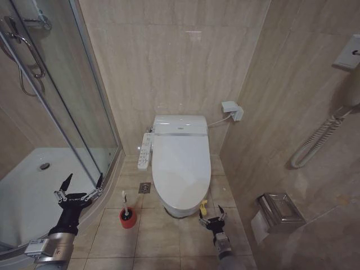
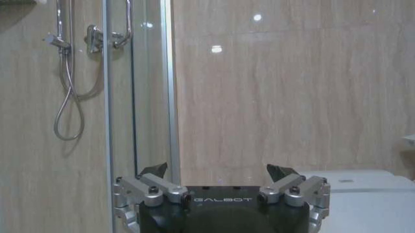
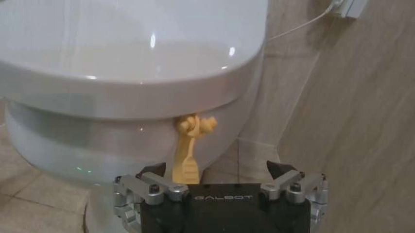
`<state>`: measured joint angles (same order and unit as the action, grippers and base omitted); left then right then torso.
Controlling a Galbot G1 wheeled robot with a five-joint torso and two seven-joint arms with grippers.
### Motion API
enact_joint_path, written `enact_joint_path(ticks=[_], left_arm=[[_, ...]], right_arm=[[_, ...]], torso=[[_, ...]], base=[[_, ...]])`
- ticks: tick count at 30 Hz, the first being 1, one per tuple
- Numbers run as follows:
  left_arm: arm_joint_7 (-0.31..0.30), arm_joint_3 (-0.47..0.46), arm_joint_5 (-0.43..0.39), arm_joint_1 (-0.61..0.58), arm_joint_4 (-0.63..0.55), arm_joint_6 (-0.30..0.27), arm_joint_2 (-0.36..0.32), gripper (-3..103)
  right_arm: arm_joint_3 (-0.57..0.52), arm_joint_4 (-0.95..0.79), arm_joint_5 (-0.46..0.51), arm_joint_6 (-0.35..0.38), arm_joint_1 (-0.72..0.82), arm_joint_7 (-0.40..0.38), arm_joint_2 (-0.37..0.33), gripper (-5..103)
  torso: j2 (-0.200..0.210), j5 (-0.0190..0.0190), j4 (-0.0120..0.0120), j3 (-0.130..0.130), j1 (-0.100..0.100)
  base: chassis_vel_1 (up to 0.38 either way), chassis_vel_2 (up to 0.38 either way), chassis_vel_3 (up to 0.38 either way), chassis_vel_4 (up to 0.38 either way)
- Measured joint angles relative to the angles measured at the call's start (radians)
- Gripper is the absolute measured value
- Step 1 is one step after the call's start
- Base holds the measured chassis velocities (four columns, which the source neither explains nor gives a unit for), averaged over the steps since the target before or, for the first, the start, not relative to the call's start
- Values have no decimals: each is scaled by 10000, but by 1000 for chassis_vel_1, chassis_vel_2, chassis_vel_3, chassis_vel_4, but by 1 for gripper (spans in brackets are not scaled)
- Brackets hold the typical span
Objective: Open the toilet lid, clean the toilet bowl with a toilet brush, close the toilet lid, and flush.
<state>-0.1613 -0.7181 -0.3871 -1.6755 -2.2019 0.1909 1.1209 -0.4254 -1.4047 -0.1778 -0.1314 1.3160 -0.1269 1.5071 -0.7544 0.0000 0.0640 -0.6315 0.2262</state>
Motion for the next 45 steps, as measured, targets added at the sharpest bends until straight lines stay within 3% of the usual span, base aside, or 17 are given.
enact_joint_path(ticks=[8, 11, 12, 19, 20, 26, 27, 34, 35, 41, 42, 45], left_arm=[[0, 0, 0, 0, 0, 0, 0, 100], [0, 0, 0, 0, 0, 0, 0, 100], [0, 0, 0, 0, 0, 0, 0, 100], [0, 0, 0, 0, 0, 0, 0, 100], [0, 0, 0, 0, 0, 0, 0, 100], [0, 0, 0, 0, 0, 0, 0, 100], [0, 0, 0, 0, 0, 0, 0, 100], [0, 0, 0, 0, 0, 0, 0, 100], [0, 0, 0, 0, 0, 0, 0, 100], [0, 0, 0, 0, 0, 0, 0, 100], [0, 0, 0, 0, 0, 0, 0, 100], [0, 0, 0, 0, 0, 0, 0, 100]], right_arm=[[-23, 745, -105, -99, -687, -158, 49, 100], [-57, 849, -152, -122, -820, -214, 31, 100], [-75, 891, -159, -125, -870, -230, 16, 93], [-83, 967, -195, -179, -919, -214, -88, 93], [-83, 978, -201, -211, -920, -198, -110, 66], [-152, 1019, -226, -279, -927, -166, -141, 66], [-169, 1019, -226, -283, -929, -166, -140, 38], [-242, 993, -226, -330, -903, -162, -126, 38], [-271, 985, -228, -375, -878, -161, -118, 12], [-374, 923, -231, -512, -750, -162, -113, 12], [-426, 879, -225, -529, -729, -191, -123, 1], [-509, 786, -138, -542, -705, -263, -132, 1]], torso=[[0, -4, 9, -1, 0], [0, -2, 5, -1, 0], [0, -2, 2, 0, 0], [0, 4, -5, 0, 0], [0, 5, -6, 0, 0], [0, 2, -3, 0, 0], [0, 1, -1, 0, 0], [0, 0, 0, 0, 0], [0, 0, 0, 0, 0], [0, 1, 0, 0, 0], [0, 1, 0, 0, 0], [0, 1, -1, 0, 0]], base=[[0, 0, 0, 0], [0, 0, 0, 0], [0, 0, 0, 0], [0, 0, 0, 0], [0, 0, 0, 0], [0, 0, 0, 0], [0, 0, 0, 0], [0, 0, 0, 0], [0, 0, 0, 0], [0, 0, 0, 0], [0, 0, 0, 0], [0, 0, 0, 0]])
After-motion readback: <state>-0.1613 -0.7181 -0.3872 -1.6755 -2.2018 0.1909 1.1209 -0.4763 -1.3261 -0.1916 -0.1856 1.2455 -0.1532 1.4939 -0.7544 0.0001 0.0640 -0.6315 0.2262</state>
